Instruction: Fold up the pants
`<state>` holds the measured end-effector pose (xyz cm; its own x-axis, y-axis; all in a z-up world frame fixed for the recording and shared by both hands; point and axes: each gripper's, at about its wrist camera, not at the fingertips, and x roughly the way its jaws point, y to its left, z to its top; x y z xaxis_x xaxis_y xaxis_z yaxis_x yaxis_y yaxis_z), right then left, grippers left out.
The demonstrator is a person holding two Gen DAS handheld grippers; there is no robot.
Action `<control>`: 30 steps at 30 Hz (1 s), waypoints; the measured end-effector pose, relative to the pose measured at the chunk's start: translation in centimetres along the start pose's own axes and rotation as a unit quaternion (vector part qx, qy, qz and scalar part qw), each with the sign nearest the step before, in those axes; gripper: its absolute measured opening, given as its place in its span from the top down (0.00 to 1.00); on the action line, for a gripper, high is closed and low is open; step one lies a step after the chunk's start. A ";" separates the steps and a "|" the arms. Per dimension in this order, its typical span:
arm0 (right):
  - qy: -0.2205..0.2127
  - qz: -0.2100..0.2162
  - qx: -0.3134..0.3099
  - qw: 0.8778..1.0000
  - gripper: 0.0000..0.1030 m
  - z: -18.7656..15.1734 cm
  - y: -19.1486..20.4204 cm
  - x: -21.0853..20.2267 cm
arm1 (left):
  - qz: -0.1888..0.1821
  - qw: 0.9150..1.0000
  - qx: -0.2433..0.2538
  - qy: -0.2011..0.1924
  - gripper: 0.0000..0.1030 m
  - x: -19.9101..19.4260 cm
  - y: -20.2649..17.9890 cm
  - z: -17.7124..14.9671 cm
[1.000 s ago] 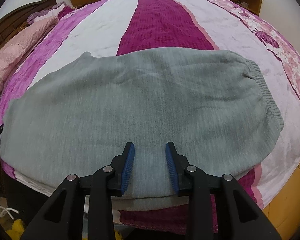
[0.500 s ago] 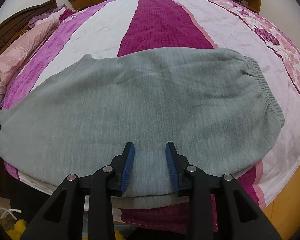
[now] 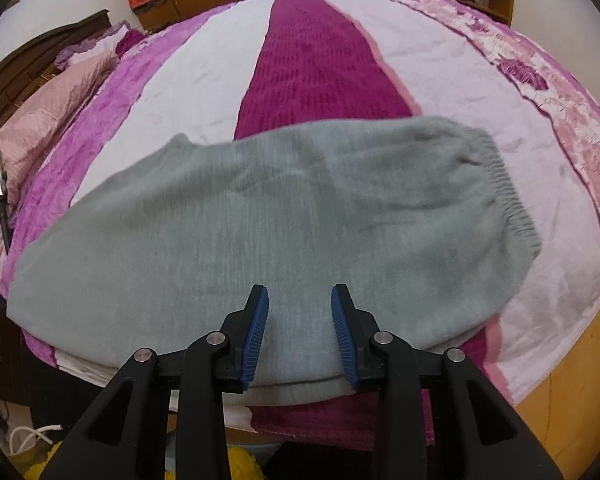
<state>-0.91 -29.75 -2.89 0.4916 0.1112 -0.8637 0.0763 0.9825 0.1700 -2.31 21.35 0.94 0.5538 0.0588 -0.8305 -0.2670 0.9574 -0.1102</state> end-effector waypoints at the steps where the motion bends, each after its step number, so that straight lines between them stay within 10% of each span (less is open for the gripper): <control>1: -0.001 0.001 -0.001 1.000 0.75 -0.1 0.0 -0.2 | 0.005 1.000 0.008 0.002 0.56 -0.2 -0.3 -0.6; 13: 0.021 0.025 0.026 0.999 0.75 -1.3 -0.3 0.6 | 0.007 1.000 0.026 -0.002 0.56 2.3 -3.2 -2.1; 24: 0.022 0.029 0.037 0.999 0.75 -1.5 -0.7 0.6 | 0.106 0.992 -0.041 -0.051 0.57 0.3 2.4 -1.4; 30: 0.019 0.027 0.037 0.999 0.75 -1.4 -0.8 0.5 | 0.059 0.995 -0.036 -0.068 0.57 -1.3 1.9 -0.5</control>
<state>-1.98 -30.24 -4.10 0.4641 0.1697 -0.8694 0.1152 0.9616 0.2492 -3.92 22.95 1.52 0.6156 0.2110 -0.7593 -0.3887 0.9194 -0.0597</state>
